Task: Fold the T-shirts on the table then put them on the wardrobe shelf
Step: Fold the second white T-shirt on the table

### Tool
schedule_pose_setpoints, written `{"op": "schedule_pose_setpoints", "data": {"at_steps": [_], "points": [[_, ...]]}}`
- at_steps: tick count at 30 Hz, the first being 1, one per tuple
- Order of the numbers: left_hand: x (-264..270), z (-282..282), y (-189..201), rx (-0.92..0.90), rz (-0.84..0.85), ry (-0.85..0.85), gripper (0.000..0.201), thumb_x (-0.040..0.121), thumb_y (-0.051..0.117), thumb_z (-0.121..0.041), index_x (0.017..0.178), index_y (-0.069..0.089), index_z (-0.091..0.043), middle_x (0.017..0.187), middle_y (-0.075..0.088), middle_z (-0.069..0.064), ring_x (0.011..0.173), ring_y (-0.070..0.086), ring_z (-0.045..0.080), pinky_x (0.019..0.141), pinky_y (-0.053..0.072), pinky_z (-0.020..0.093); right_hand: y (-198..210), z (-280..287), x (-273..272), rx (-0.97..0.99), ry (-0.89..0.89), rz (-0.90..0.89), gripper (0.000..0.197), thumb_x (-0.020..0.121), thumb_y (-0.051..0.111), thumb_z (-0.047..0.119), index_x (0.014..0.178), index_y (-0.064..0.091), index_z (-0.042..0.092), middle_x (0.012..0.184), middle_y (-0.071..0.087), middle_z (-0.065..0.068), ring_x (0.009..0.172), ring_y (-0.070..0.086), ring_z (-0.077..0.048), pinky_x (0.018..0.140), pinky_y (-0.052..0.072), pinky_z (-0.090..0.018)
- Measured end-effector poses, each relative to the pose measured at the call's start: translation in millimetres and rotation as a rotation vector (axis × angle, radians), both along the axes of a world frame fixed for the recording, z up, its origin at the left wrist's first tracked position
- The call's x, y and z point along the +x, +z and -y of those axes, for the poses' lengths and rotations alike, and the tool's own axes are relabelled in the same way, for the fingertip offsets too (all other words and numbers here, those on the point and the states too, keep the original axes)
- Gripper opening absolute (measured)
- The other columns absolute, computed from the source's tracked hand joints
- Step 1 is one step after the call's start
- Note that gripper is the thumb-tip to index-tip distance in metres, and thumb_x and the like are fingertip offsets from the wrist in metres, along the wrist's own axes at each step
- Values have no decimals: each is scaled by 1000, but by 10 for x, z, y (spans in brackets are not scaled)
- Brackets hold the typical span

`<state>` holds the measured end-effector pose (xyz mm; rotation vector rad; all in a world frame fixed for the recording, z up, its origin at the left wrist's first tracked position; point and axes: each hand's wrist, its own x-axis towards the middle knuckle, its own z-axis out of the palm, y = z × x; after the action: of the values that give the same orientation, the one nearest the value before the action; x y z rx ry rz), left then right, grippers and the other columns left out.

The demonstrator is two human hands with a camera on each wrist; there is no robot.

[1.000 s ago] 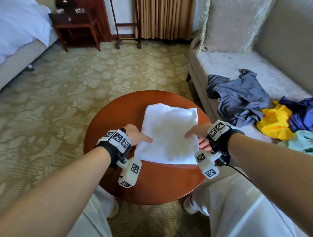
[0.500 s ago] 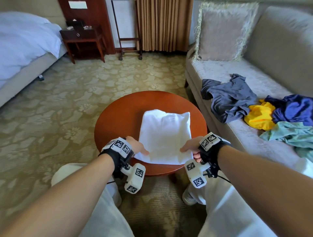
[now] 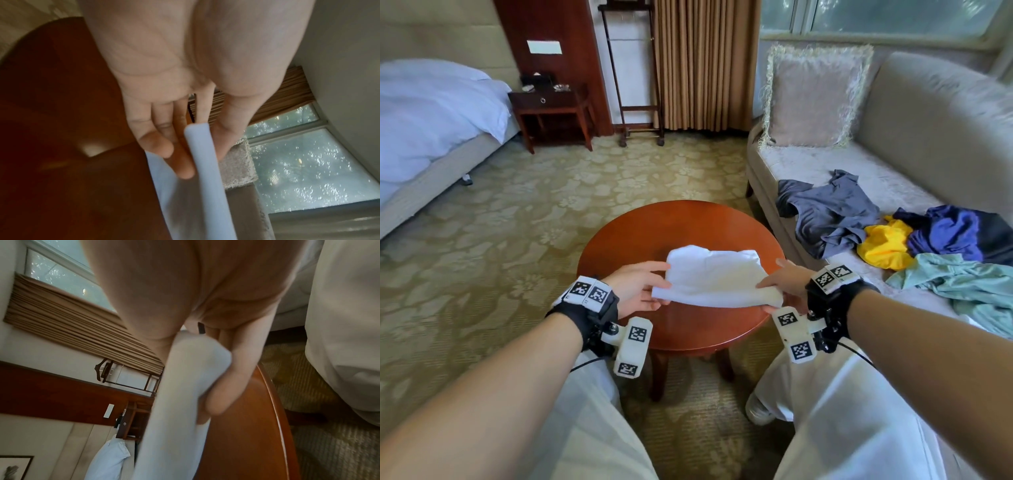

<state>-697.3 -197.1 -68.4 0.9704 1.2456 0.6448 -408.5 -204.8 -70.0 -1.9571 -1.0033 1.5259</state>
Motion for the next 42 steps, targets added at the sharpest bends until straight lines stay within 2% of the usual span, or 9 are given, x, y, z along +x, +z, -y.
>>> {"op": "schedule_pose_setpoints", "data": {"at_steps": [4,8,12,15,21,23,28,33,42], "points": [[-53,-6,-30,-23,179,-30,43,78,62,9,121,60,4,98,66,18,79,67,23,75,51,29,87,61,34,-67,51,-60,29,94,53,13,120,51,2,56,61,-13,39,55,-21,41,42,-24],[-51,11,-71,69,77,-76,51,75,59,26,120,62,1,100,68,16,91,70,22,77,55,26,2,53,77,4,-24,-80,14,94,54,17,100,58,6,86,62,-10,73,60,-22,80,54,-36],[25,-3,-120,208,-56,3,42,78,67,17,116,67,-1,105,70,19,90,69,22,73,55,23,99,44,41,-127,-84,-194,37,95,55,35,89,57,-1,61,62,-13,45,58,-20,45,48,-22],[55,-41,-168,298,-150,87,22,83,70,4,101,74,-7,88,67,16,74,60,21,65,47,28,109,22,68,-144,-26,-230,41,91,60,41,90,58,0,60,64,-10,46,57,-17,49,45,-24],[35,-144,-247,457,-392,9,11,87,72,-24,97,75,-21,95,72,7,90,63,24,84,50,40,70,54,175,-48,-68,-411,52,81,69,14,122,50,-10,88,68,-21,65,70,-23,53,54,-26],[37,-172,-278,476,-390,12,12,89,70,-28,100,74,-23,99,73,1,100,65,20,96,49,42,93,63,208,-49,-64,-500,48,75,71,6,119,56,-4,105,68,-17,92,70,-22,78,55,-27],[130,-310,-338,584,-479,-50,17,97,58,-30,103,66,-16,97,71,9,94,66,26,85,50,43,-6,47,235,113,113,-224,25,79,61,-15,101,64,-2,92,60,-13,78,63,-18,77,57,-30],[256,-468,-398,594,-602,-41,32,100,50,-34,107,58,-4,87,60,16,77,55,28,67,41,34,-160,-172,271,235,39,49,41,64,85,34,95,74,10,104,71,-15,102,66,-32,98,49,-48],[380,-846,-485,616,-765,65,36,100,48,-39,81,50,-8,68,49,-1,64,45,20,55,30,31,-267,-459,178,331,-65,218,67,71,64,69,71,69,2,74,70,-17,72,67,-36,75,58,-40]]}}
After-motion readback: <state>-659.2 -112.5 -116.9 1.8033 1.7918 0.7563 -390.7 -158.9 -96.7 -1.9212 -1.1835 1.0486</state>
